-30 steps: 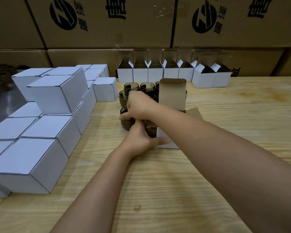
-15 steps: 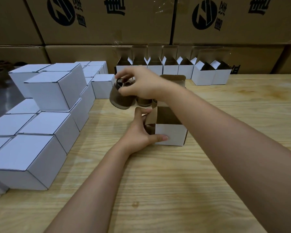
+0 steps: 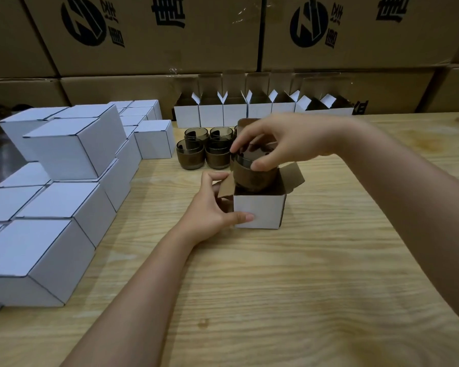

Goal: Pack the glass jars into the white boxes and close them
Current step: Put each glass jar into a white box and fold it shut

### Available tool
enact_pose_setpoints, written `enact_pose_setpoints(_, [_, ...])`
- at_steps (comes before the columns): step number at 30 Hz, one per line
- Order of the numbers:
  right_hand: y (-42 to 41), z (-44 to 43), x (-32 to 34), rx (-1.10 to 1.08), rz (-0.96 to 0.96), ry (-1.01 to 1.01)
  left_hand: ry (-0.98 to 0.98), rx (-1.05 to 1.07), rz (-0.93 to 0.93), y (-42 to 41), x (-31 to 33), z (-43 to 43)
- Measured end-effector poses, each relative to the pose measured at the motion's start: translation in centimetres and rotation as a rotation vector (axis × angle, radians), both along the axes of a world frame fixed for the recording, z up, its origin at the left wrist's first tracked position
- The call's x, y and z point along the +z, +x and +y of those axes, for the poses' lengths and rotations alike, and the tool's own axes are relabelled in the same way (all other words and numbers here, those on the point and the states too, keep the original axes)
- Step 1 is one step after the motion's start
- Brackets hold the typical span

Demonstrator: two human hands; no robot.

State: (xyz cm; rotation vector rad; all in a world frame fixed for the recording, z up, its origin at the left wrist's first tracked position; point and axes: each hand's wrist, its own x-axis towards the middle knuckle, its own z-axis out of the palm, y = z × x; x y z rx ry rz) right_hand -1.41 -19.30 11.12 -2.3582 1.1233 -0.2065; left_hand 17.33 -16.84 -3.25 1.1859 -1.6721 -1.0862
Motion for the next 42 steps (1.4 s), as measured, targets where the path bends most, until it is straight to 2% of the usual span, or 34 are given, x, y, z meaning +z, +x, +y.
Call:
enact_pose_setpoints(8, [-0.6,0.4,-1.2,-0.023,0.139,-0.1,0.014,0.008,0.002,0.0,0.2,0.2])
enact_pose_setpoints(12, [0.2,0.0,-2.8,-0.01,0.218,-0.079,0.0,0.017,-0.008,0.0,0.1,0.2])
enact_pose_setpoints(20, [0.5,-0.6,-3.7,-0.025,0.213,-0.075,-0.021,0.029,-0.006,-0.1,0.0,0.1])
enact_pose_setpoints(24, [1.0,-1.2,-3.9,-0.021,0.344,-0.124,-0.026,0.043,-0.029,-0.2,0.0,0.1])
enact_pose_setpoints(29, [0.7,-1.4,-3.5,-0.041,0.307,0.045,-0.036,0.049,-0.03,-0.2,-0.2,0.0])
enact_pose_setpoints(32, [-0.3,-0.4,-3.0,-0.063,0.035,0.162,-0.029,0.041,-0.019,-0.1,-0.2,0.0])
enact_pose_setpoints(33, [-0.7,-0.1,-3.1,-0.066,-0.116,0.112,-0.024,0.037,-0.013,-0.1,-0.1,0.0])
enact_pose_setpoints(35, [-1.2,0.8,-3.5,-0.15,-0.496,-0.121,-0.013,0.033,-0.01,-0.1,0.0,0.0])
enact_pose_setpoints(37, [-1.7,1.5,-5.0,-0.352,-0.959,-0.326,-0.004,0.036,-0.016,-0.1,0.0,0.0])
enact_pose_setpoints(38, [-1.8,1.7,-6.2,-0.499,-1.165,-0.361,-0.002,0.035,-0.018,-0.1,0.0,0.0])
enact_pose_setpoints(40, [-1.6,1.8,-8.9,-0.82,-1.413,-0.259,0.001,0.031,-0.013,-0.1,0.0,-0.1])
enact_pose_setpoints(42, [-0.8,2.0,-11.7,-0.906,-1.507,0.043,0.003,0.027,-0.007,-0.1,-0.1,-0.1])
